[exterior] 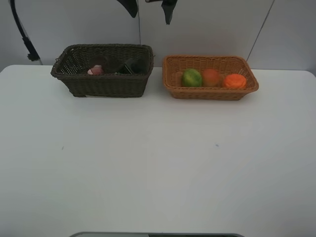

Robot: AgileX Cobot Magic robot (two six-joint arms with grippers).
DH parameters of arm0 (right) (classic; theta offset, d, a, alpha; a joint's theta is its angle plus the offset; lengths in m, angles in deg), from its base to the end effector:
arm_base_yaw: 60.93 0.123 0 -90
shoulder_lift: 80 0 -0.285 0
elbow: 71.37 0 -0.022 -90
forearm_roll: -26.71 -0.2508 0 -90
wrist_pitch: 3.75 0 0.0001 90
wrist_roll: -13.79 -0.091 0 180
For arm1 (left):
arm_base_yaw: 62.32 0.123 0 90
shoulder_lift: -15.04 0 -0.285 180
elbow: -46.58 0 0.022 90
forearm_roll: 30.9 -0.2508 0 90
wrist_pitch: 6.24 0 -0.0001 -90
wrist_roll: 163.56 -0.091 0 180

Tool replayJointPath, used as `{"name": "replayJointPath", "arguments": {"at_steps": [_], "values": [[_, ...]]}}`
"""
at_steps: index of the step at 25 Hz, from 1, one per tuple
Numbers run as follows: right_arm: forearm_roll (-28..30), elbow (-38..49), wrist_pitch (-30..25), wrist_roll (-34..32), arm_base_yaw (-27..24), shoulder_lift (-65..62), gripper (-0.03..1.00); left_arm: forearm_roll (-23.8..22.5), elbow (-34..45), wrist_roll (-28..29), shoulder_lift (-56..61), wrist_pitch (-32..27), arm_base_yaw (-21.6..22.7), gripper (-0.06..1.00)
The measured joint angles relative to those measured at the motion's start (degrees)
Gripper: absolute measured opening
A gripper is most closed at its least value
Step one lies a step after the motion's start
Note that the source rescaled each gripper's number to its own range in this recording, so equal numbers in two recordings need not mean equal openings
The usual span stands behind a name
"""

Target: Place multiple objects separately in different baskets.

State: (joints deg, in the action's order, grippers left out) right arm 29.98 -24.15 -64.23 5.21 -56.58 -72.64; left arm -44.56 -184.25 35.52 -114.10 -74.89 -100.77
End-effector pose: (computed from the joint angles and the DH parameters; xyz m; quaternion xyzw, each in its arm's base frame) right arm -0.0083 -0.0052 0.2843 0.0326 0.8427 0.0321 0.5364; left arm 0.3806 -0.2766 0.3424 0.1700 0.9367 -0.0320 0.3045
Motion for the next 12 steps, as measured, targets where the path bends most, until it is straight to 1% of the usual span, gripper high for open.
{"name": "replayJointPath", "arguments": {"at_steps": [2, 5, 8, 12], "values": [[0.0, 0.0, 0.0, 0.0, 0.0, 0.0, 0.52, -0.07, 4.77, 0.0, 3.79, 0.0, 1.28, 0.92], [0.0, 0.0, 0.0, 0.0, 0.0, 0.0, 0.52, -0.07, 14.83, 0.04, 10.17, 1.29, 3.57, 0.92], [0.0, 0.0, 0.0, 0.0, 0.0, 0.0, 0.52, 0.71, 25.71, 0.04, 17.89, 4.72, 6.86, 0.92], [0.0, 0.0, 0.0, 0.0, 0.0, 0.0, 0.52, 2.47, 40.39, 0.21, 29.83, 9.77, 12.81, 0.92]]}}
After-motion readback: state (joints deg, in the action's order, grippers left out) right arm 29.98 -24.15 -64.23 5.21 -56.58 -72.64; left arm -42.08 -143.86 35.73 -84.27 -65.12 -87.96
